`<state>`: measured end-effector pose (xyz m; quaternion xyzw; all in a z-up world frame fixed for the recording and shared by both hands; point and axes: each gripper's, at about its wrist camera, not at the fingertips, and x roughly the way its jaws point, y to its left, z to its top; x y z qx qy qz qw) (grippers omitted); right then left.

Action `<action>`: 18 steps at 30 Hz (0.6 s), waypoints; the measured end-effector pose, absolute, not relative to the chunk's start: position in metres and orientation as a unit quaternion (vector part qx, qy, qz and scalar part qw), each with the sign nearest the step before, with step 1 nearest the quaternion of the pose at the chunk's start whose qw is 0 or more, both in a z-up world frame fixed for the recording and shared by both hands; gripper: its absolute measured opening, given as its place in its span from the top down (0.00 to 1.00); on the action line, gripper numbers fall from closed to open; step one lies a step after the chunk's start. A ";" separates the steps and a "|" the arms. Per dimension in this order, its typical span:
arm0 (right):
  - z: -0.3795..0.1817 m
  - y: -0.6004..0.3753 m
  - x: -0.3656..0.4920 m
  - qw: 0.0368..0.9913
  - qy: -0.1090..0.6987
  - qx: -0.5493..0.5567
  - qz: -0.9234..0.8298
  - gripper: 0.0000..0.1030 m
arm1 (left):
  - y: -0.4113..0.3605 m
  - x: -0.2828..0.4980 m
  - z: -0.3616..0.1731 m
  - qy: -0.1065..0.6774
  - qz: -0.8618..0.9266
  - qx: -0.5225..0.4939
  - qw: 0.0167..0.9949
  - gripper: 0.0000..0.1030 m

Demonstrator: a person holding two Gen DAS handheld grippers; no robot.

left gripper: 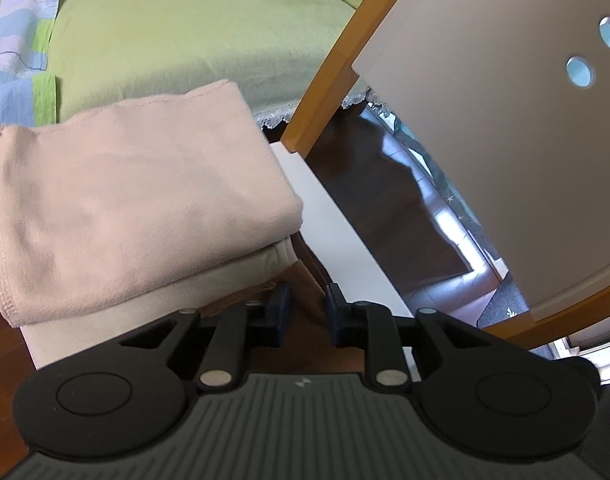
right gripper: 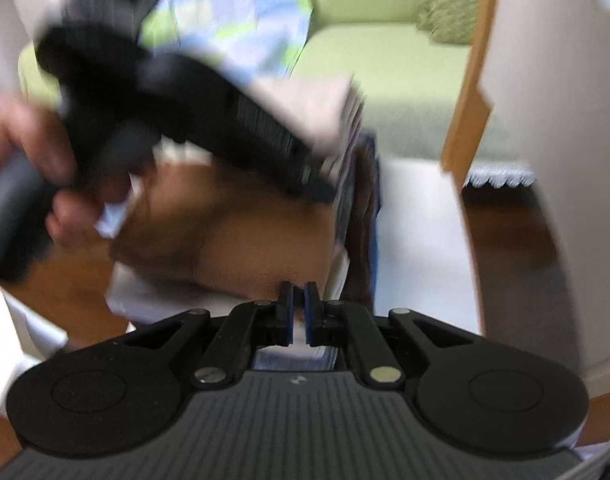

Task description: Fold clothes

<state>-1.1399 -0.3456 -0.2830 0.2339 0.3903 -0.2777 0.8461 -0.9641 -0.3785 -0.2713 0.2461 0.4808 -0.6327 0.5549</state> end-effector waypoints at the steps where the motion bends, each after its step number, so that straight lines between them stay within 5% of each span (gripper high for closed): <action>1: -0.281 -0.347 -1.141 0.846 0.388 0.237 -0.277 0.95 | -0.377 -0.963 -0.271 0.481 -0.634 0.243 0.555 0.74; 18: -0.249 -0.338 -1.130 0.870 0.345 0.222 -0.273 0.94 | -0.288 -0.927 -0.235 0.488 -0.569 0.217 0.626 0.76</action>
